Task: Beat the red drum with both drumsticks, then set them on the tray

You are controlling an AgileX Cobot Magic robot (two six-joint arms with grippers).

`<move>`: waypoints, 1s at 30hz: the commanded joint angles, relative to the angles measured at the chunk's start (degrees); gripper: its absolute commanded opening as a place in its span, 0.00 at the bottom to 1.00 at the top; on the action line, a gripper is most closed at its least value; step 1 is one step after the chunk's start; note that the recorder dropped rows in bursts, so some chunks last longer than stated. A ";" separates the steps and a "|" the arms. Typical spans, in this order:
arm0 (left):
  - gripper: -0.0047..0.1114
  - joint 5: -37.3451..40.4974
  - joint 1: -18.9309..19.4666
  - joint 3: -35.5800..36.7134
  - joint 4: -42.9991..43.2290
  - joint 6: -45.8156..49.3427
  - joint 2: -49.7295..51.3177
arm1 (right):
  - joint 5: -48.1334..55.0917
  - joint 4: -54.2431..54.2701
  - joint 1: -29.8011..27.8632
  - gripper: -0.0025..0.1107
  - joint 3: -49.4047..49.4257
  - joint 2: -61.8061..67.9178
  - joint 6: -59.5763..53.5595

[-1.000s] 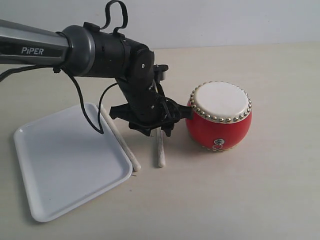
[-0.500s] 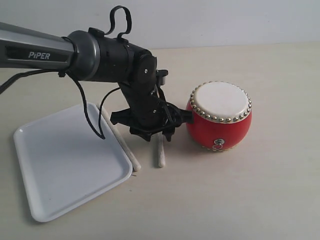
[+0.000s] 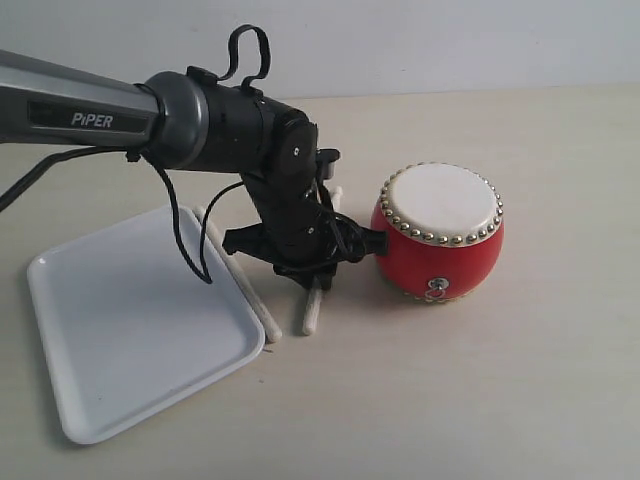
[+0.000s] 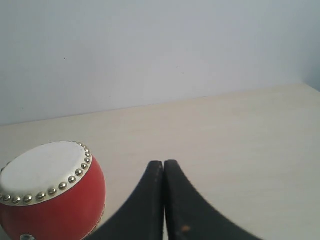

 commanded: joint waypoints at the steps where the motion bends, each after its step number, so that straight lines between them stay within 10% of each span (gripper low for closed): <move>1: 0.04 1.44 0.15 0.19 1.59 1.31 -1.08 | -0.32 -0.22 -0.22 0.02 0.29 0.31 -0.52; 15: 0.04 0.18 3.27 9.49 10.95 0.83 -19.94 | -0.32 -0.22 -0.22 0.02 0.29 0.31 -0.41; 30: 0.04 -54.09 6.89 56.03 11.10 -2.38 -44.78 | -0.45 -0.35 -0.22 0.02 0.29 0.31 -0.49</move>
